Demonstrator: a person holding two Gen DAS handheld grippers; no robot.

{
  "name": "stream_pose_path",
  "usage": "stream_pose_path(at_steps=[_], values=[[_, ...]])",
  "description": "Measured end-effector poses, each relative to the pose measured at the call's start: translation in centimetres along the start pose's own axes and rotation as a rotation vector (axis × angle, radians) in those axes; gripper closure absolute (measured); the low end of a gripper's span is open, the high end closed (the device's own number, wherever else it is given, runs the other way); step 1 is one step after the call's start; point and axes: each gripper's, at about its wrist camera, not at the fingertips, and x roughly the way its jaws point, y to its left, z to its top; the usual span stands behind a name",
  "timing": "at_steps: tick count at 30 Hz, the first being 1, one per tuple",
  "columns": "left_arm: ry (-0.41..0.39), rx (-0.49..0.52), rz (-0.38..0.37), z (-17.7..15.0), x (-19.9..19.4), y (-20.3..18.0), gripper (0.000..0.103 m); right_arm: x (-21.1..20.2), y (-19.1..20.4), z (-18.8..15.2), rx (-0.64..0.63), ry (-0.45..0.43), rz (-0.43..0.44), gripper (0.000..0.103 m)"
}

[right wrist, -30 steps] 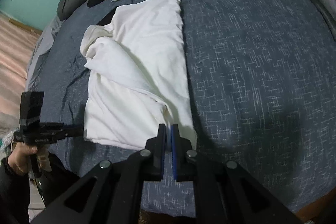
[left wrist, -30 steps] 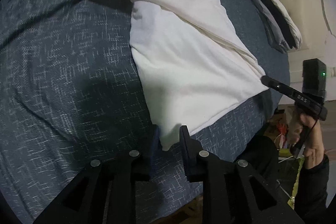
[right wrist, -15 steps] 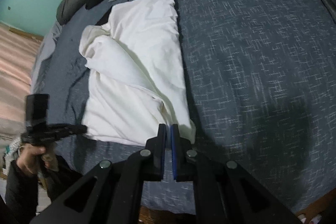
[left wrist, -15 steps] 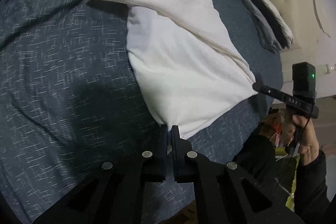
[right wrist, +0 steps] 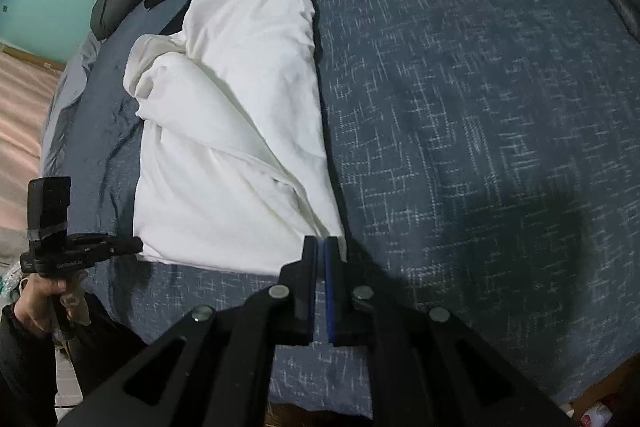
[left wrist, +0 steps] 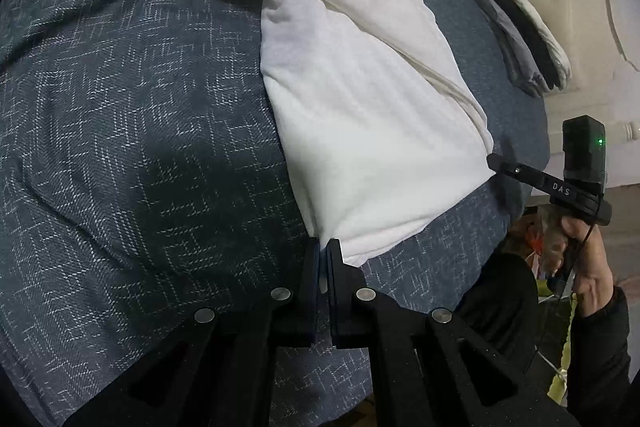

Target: Fold clothes

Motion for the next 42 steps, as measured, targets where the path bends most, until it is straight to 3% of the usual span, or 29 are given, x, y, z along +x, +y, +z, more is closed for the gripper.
stream_pose_path(at_steps=[4, 6, 9, 15, 26, 30, 37, 39, 41, 42], values=[[-0.011, 0.007, 0.005, 0.1, -0.5, -0.4, 0.099, -0.5, -0.1, 0.4, 0.014, -0.011, 0.018, 0.097], [-0.03, 0.004, 0.003, 0.1, -1.2, -0.3, 0.097, -1.0, -0.1, 0.5, 0.006, -0.015, 0.0, 0.083], [-0.079, 0.005, 0.016, 0.6, -2.9, 0.0, 0.097, -2.4, 0.0, 0.8, 0.0, -0.027, -0.018, 0.081], [-0.198, -0.066, 0.04, 2.7, -5.4, 2.8, 0.086, -4.6, 4.7, 3.2, -0.17, -0.1, -0.049, 0.076], [-0.347, -0.105, 0.066, 4.8, -7.3, 6.4, 0.085, 2.2, 14.4, 7.9, -0.424, -0.083, -0.075, 0.074], [-0.388, -0.113, 0.07, 4.4, -6.9, 6.6, 0.073, 5.1, 16.6, 8.4, -0.499, -0.054, -0.115, 0.074], [-0.392, -0.127, 0.053, 4.8, -5.6, 7.7, 0.071, 7.5, 19.1, 9.4, -0.554, -0.048, -0.128, 0.073], [-0.404, -0.129, 0.066, 4.7, -5.6, 7.9, 0.064, 7.8, 19.7, 9.8, -0.552, -0.054, -0.12, 0.065], [-0.406, -0.125, 0.075, 4.7, -5.6, 8.1, 0.064, 8.3, 20.4, 10.1, -0.553, -0.053, -0.114, 0.054], [-0.407, -0.123, 0.078, 4.7, -5.5, 8.2, 0.064, 8.6, 20.8, 10.1, -0.556, -0.048, -0.113, 0.054]])
